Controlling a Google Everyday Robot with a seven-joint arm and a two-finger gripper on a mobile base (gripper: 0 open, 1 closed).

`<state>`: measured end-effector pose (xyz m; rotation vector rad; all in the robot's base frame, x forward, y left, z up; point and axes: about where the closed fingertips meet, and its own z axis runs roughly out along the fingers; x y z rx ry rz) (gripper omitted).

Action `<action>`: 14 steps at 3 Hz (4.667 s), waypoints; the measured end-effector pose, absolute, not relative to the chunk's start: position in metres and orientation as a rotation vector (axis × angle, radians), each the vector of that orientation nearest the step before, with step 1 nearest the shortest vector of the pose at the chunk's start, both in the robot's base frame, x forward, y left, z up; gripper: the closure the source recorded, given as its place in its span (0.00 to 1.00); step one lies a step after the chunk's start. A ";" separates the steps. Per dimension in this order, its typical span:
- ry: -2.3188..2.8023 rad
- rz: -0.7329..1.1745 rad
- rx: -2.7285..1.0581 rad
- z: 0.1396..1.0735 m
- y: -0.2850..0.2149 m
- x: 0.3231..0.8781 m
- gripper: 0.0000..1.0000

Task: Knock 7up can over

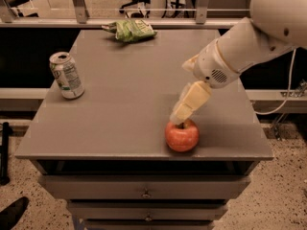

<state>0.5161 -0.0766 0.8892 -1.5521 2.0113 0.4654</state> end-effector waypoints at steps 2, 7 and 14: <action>1.945 0.583 -1.505 0.872 -0.012 0.541 0.00; 1.567 0.850 -1.317 0.890 0.124 0.645 0.00; 1.508 0.911 -1.155 0.899 0.126 0.661 0.92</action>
Offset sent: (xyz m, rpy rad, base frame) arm 0.0179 0.0542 -0.0165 0.0920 0.0184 0.0215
